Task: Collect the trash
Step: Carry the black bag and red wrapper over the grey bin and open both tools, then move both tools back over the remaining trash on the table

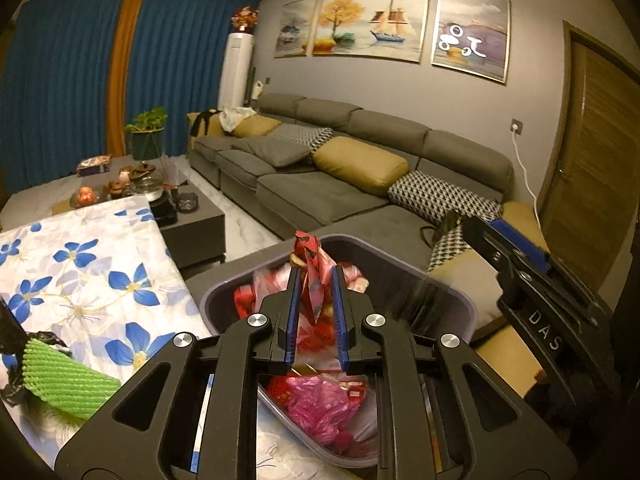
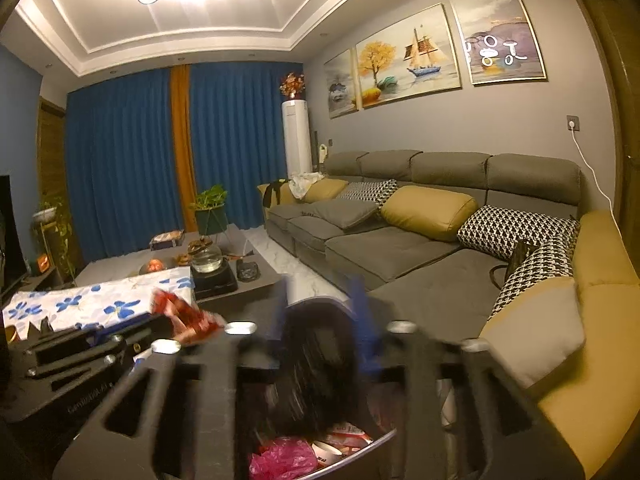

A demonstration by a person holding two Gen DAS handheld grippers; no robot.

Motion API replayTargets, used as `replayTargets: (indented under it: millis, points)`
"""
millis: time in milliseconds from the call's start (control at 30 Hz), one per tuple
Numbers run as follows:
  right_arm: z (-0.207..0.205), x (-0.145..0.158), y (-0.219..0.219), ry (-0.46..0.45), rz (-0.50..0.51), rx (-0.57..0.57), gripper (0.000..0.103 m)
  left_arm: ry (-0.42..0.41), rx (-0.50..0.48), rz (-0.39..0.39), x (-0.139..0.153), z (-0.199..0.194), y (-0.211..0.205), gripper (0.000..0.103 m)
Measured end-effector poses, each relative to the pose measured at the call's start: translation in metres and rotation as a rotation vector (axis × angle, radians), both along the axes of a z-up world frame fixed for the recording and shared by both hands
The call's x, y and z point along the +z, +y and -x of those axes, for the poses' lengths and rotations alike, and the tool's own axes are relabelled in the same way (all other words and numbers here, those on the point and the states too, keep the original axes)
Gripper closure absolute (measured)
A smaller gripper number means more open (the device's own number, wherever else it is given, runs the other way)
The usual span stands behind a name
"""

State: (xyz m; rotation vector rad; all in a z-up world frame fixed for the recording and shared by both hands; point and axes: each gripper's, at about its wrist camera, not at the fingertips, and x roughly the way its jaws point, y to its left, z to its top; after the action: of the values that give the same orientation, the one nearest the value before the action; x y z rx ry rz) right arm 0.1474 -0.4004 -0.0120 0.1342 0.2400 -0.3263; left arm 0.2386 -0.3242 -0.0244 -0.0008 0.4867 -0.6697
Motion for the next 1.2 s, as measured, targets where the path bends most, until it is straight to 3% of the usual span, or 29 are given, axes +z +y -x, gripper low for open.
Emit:
replayTargets:
  millis: [33, 167, 267, 433, 500, 767, 1200]
  points:
    - [0.002, 0.001, -0.001, -0.005, -0.001, -0.008, 0.059, -0.007, 0.008, -0.01, 0.0, 0.0, 0.0, 0.081]
    - [0.006, 0.004, -0.004, -0.012, -0.008, -0.024, 0.056, 0.006, 0.075, 0.016, -0.002, -0.002, 0.015, 0.029]
    - [0.01, 0.007, -0.001, -0.02, 0.0, -0.033, 0.047, -0.016, 0.135, 0.027, 0.001, 0.001, 0.029, 0.015]
    - [0.018, 0.01, 0.008, -0.037, 0.006, -0.03, 0.027, -0.044, 0.23, 0.004, 0.005, 0.008, 0.056, 0.009]
    - [0.021, 0.012, 0.013, -0.042, 0.008, -0.021, 0.024, -0.049, 0.283, -0.004, 0.005, 0.012, 0.073, 0.008]
    - [0.022, 0.01, 0.052, -0.021, 0.028, 0.082, 0.02, -0.055, 0.479, -0.066, -0.003, 0.028, 0.14, 0.008]
    - [-0.005, -0.015, 0.151, 0.083, 0.018, 0.308, 0.02, -0.014, 0.756, -0.085, -0.02, 0.063, 0.279, 0.008]
